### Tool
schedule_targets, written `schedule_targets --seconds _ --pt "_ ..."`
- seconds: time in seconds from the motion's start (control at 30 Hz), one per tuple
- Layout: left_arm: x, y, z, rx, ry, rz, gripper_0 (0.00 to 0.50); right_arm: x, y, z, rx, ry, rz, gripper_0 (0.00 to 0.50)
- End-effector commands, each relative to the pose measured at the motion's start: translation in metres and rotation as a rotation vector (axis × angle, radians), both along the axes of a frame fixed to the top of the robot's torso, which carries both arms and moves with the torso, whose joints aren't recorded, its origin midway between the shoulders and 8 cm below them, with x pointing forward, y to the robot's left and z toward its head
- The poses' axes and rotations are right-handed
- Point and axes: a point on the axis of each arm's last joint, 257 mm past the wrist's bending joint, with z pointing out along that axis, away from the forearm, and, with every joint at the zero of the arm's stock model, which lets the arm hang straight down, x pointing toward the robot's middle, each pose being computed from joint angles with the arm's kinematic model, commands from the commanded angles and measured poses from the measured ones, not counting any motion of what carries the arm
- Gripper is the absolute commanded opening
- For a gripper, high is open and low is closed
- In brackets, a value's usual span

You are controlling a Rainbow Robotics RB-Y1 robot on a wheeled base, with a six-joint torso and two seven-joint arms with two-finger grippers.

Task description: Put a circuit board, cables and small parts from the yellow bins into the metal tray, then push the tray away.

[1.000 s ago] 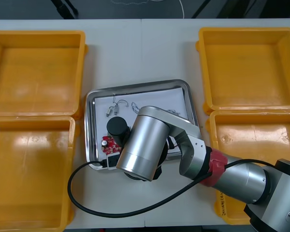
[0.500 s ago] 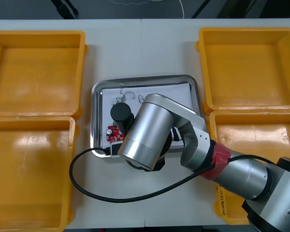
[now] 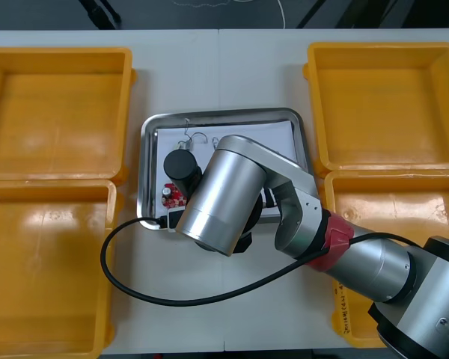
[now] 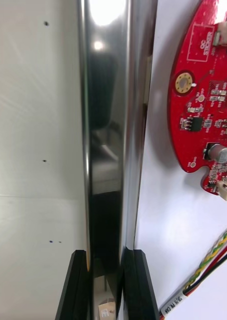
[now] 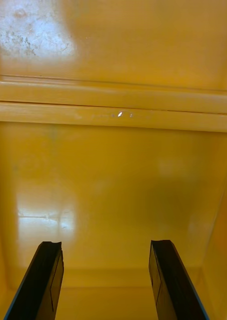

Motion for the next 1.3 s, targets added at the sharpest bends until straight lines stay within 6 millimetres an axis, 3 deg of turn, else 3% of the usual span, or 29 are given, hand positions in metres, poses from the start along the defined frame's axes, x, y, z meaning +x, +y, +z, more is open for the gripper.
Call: schedule_targets --seconds 0.03,1.3 --pt "-0.004 0.015 0.016 0.084 -0.02 -0.056 0.5 0.014 0.02 0.035 0.038 -0.076 0.024 0.0" --pt "-0.004 0.015 0.016 0.084 -0.02 -0.056 0.5 0.088 0.027 0.065 0.008 -0.168 -0.025 0.0"
